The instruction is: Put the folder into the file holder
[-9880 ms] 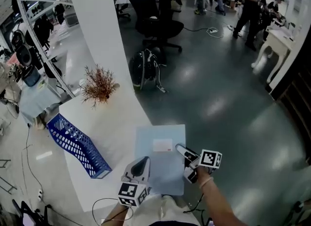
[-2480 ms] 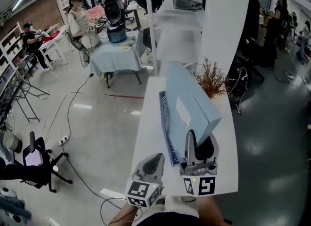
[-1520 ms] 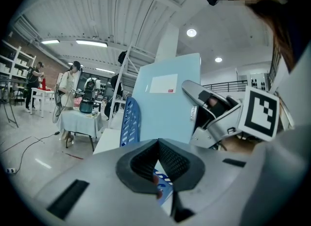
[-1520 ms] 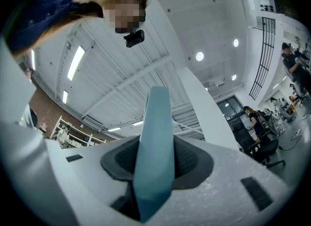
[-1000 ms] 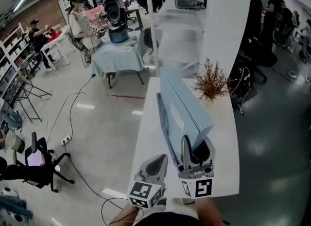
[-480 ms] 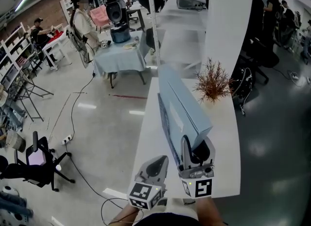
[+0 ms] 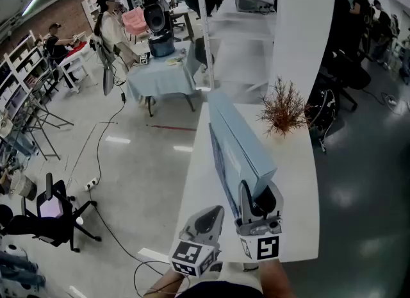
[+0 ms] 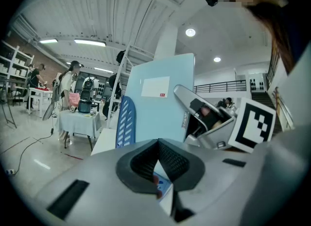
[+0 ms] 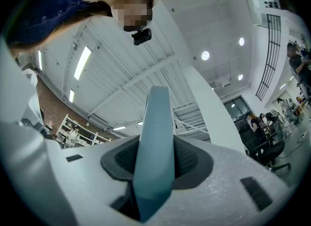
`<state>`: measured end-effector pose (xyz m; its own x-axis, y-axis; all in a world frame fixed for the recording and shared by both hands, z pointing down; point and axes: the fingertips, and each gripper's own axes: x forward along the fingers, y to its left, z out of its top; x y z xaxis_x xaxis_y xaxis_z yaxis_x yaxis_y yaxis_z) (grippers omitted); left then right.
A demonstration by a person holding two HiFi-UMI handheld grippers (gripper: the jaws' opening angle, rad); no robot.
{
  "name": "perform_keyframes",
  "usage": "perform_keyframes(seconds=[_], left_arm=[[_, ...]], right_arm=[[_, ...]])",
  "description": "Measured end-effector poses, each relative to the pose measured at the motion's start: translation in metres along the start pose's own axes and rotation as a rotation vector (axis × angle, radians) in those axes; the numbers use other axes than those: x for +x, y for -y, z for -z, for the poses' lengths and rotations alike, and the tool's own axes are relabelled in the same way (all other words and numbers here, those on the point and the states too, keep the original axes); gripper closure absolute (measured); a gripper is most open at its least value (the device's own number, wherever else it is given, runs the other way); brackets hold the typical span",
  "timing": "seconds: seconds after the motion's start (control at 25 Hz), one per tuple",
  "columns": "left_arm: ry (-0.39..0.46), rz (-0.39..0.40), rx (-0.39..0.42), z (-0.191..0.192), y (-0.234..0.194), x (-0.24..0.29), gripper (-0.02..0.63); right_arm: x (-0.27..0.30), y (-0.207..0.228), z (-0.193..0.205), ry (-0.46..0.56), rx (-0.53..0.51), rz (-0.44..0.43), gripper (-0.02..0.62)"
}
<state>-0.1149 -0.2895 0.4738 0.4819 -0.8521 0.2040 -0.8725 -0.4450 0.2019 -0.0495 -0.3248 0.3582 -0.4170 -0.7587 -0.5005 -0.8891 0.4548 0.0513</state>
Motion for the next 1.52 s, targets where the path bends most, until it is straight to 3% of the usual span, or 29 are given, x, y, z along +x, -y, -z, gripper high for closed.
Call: perform_keyframes(seconds=[0.64, 1.52], left_arm=[[0.008, -0.002, -0.002, 0.001, 0.003, 0.002, 0.601], [0.013, 0.000, -0.017, 0.001, 0.013, -0.009, 0.601]], right_arm=[[-0.005, 0.001, 0.013, -0.045, 0.008, -0.001, 0.435], [-0.019, 0.001, 0.041, -0.186, 0.026, -0.014, 0.436]])
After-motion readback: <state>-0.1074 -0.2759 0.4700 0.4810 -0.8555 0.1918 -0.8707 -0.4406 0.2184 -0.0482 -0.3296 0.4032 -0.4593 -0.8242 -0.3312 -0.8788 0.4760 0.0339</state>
